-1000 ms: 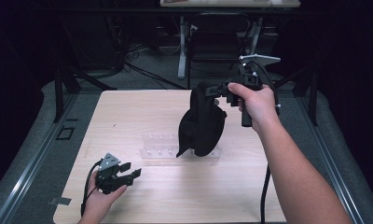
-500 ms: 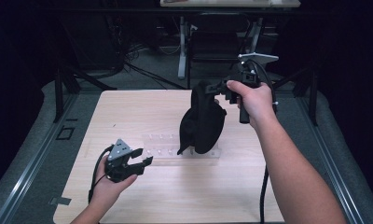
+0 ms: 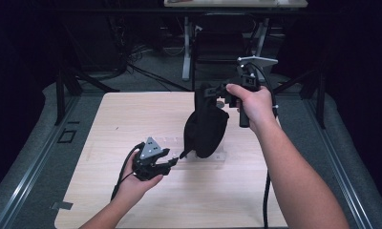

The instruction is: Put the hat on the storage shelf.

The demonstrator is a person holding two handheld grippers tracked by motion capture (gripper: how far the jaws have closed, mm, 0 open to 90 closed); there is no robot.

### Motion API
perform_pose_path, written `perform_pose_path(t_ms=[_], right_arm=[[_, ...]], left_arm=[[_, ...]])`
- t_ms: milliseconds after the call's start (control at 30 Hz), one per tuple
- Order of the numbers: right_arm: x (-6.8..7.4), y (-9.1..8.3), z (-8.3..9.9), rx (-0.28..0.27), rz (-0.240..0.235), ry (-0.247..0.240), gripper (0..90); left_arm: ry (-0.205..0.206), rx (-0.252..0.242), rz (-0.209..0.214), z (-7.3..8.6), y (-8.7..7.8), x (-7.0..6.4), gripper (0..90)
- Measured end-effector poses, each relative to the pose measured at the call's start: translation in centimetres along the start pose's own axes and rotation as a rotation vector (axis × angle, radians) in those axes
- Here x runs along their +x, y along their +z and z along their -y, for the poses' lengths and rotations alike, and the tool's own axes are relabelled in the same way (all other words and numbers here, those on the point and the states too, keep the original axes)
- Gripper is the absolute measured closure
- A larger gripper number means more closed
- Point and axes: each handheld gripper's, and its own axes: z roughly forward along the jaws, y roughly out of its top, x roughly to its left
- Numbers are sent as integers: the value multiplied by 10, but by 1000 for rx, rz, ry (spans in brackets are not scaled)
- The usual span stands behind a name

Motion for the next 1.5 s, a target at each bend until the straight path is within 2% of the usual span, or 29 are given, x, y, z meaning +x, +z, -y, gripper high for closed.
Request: perform_pose_path(t_ms=[133,367,433,533,633,933,1233,1500], right_arm=[[-1,1,0,-3,-10,3,873],[0,4,1,5,-25,-1,868],[-1,4,1,10,-28,-3,869],[1,5,2,9,-29,-13,867],[2,4,4,5,-28,-15,833],[4,-10,6,-44,-69,-21,774],[1,-22,8,-50,-57,-21,773],[-1,-26,11,-48,-39,-27,751]], left_arm=[[22,4,9,-7,4,-5,597],[61,4,10,-14,12,-15,785],[67,8,7,-14,14,-16,800],[145,19,-36,-16,15,-23,828],[173,24,-50,-15,15,-26,842],[171,25,-44,-12,13,-22,845],[179,22,-43,-11,13,-21,846],[170,19,-40,-9,12,-19,846]])
